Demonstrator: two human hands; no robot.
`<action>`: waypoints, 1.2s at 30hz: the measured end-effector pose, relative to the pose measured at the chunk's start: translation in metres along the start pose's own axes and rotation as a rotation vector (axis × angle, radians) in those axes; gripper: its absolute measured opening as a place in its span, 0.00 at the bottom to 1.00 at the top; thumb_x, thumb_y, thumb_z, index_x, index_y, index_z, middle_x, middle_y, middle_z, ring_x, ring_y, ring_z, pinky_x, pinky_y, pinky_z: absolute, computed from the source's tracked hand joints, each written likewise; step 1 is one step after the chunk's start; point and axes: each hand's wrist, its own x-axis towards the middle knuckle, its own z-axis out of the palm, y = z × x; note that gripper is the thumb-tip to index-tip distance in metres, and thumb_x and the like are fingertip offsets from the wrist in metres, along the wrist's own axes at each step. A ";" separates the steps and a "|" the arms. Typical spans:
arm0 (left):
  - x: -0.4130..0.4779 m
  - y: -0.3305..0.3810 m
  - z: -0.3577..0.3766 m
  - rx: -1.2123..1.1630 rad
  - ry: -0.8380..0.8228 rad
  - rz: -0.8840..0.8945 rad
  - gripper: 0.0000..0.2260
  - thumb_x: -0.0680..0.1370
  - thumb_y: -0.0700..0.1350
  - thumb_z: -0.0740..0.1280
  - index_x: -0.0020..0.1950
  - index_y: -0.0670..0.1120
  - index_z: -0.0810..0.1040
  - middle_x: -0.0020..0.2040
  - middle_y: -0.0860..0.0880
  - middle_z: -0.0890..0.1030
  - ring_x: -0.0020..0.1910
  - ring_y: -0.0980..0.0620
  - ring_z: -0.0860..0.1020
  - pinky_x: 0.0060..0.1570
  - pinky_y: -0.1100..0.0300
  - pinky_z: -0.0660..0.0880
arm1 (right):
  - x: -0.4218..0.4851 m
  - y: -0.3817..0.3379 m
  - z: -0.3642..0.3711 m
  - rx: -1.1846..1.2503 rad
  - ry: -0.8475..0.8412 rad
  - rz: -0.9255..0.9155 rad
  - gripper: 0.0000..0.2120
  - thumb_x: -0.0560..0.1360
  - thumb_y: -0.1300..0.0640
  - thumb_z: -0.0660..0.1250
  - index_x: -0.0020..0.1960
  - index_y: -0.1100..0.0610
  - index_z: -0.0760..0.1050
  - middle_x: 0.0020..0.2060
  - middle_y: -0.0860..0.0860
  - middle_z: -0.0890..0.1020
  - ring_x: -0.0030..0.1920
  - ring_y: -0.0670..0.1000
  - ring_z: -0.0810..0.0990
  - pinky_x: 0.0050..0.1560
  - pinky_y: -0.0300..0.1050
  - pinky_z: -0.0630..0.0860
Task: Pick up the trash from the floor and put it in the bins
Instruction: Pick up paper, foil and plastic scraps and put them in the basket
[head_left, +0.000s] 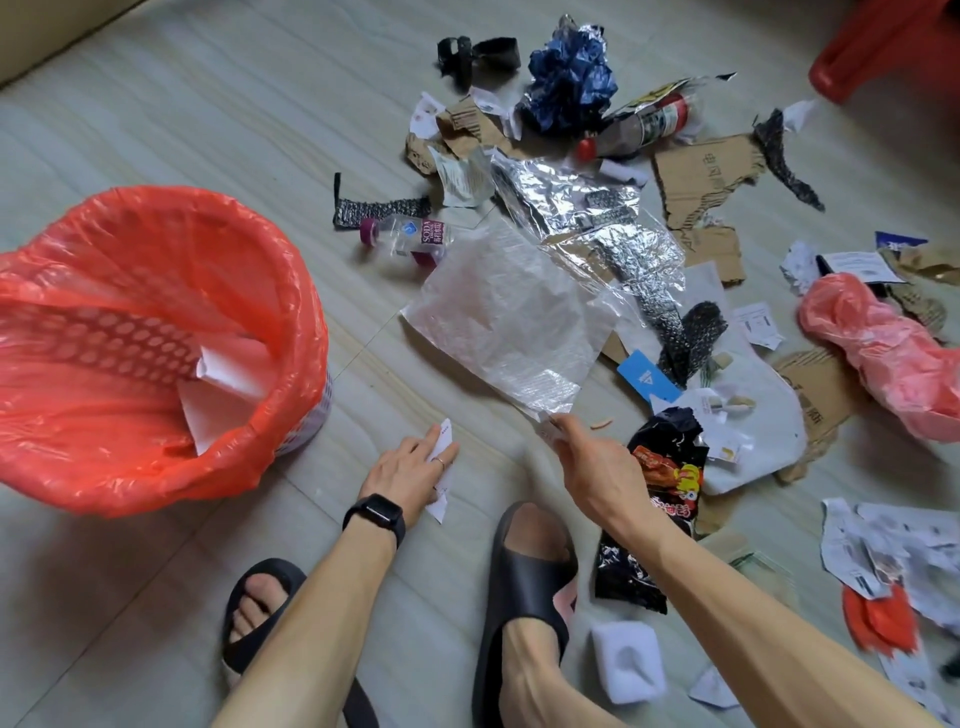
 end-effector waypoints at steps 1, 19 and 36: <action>0.001 -0.002 -0.002 0.010 -0.009 -0.001 0.29 0.80 0.46 0.64 0.78 0.54 0.56 0.80 0.49 0.51 0.70 0.45 0.64 0.63 0.52 0.69 | 0.000 -0.004 0.000 0.021 -0.001 -0.008 0.14 0.83 0.51 0.57 0.68 0.47 0.64 0.38 0.56 0.82 0.37 0.62 0.80 0.34 0.54 0.76; -0.026 -0.004 -0.064 -0.064 0.175 -0.097 0.12 0.81 0.52 0.59 0.58 0.49 0.79 0.54 0.43 0.81 0.55 0.40 0.79 0.45 0.53 0.73 | -0.012 -0.052 -0.057 0.247 0.209 -0.105 0.09 0.81 0.48 0.63 0.55 0.49 0.78 0.42 0.50 0.81 0.39 0.54 0.78 0.36 0.46 0.69; -0.188 -0.106 -0.218 -0.207 0.738 -0.359 0.10 0.79 0.49 0.62 0.56 0.58 0.81 0.49 0.50 0.83 0.52 0.46 0.81 0.48 0.54 0.76 | 0.021 -0.239 -0.151 0.225 0.384 -0.413 0.05 0.77 0.55 0.62 0.53 0.52 0.74 0.43 0.55 0.83 0.42 0.60 0.80 0.37 0.50 0.74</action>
